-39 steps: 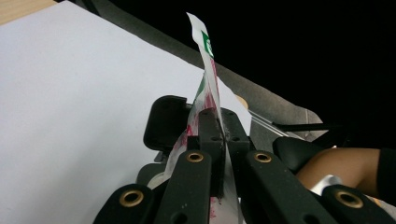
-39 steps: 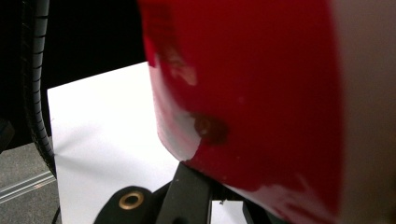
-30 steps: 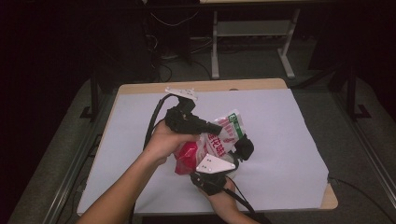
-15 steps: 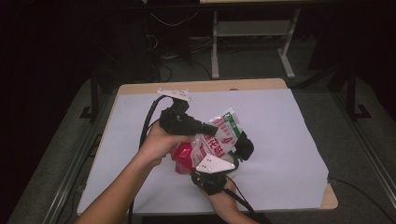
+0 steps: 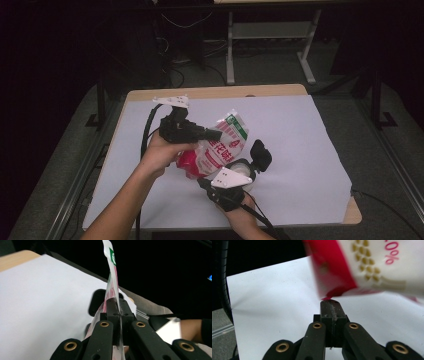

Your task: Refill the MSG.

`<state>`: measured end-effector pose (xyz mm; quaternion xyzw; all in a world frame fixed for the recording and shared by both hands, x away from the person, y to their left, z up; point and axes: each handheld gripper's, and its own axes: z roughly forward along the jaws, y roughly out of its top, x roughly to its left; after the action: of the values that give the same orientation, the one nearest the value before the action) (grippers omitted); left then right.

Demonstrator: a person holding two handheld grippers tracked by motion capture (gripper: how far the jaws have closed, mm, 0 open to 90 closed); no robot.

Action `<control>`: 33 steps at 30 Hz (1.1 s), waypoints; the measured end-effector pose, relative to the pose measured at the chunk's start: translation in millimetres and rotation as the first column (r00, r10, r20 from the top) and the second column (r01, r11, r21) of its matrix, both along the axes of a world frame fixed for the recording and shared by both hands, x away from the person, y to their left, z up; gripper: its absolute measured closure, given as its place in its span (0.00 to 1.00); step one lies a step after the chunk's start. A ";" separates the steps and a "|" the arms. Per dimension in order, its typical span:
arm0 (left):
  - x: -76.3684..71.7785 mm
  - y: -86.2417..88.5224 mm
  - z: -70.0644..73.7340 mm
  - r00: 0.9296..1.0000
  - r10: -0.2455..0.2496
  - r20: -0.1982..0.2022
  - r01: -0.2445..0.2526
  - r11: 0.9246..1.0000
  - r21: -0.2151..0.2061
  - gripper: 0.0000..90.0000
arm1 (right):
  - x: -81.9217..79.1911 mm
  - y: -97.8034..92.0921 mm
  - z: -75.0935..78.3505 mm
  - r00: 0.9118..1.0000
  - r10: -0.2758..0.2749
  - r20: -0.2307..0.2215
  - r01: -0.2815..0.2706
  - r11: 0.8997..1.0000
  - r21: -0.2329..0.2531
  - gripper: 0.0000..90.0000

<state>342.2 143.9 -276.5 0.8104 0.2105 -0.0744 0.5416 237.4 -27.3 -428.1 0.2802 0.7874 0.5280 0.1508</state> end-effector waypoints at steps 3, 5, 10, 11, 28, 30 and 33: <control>4.1 8.1 -1.1 1.000 0.017 0.016 -0.017 1.000 -0.008 1.00 | -1.8 -2.1 1.2 1.000 0.000 0.007 0.000 1.000 -0.006 1.00; 6.2 13.1 -2.4 0.999 0.028 0.023 -0.028 1.000 -0.012 1.00 | -1.3 -5.0 2.2 1.000 0.005 0.003 -0.005 1.000 -0.001 1.00; 12.3 26.2 -8.4 0.997 0.065 0.028 -0.065 0.998 -0.023 1.00 | 0.3 -12.5 5.8 0.999 0.039 -0.017 -0.039 0.999 0.006 1.00; 13.1 28.6 -9.7 0.997 0.072 0.024 -0.072 0.997 -0.024 1.00 | 0.8 -13.2 6.2 0.999 0.046 -0.021 -0.046 0.999 0.012 1.00; 34.2 61.4 -24.2 0.979 0.177 0.099 -0.178 0.984 0.000 1.00 | 5.5 -40.1 17.7 0.987 0.144 -0.069 -0.143 0.989 0.022 1.00; 37.0 64.5 -25.7 0.977 0.191 0.098 -0.192 0.981 -0.003 1.00 | 6.5 -44.1 19.4 0.986 0.155 -0.066 -0.154 0.988 0.021 1.00; 42.1 70.1 -27.6 0.970 0.217 0.109 -0.219 0.976 0.004 1.00 | 6.5 -49.8 20.3 0.981 0.179 -0.074 -0.179 0.984 0.012 1.00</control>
<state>384.3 214.1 -304.1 0.7896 0.2693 0.0312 0.5505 243.8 -77.1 -407.8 0.2282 0.8129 0.5309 0.0723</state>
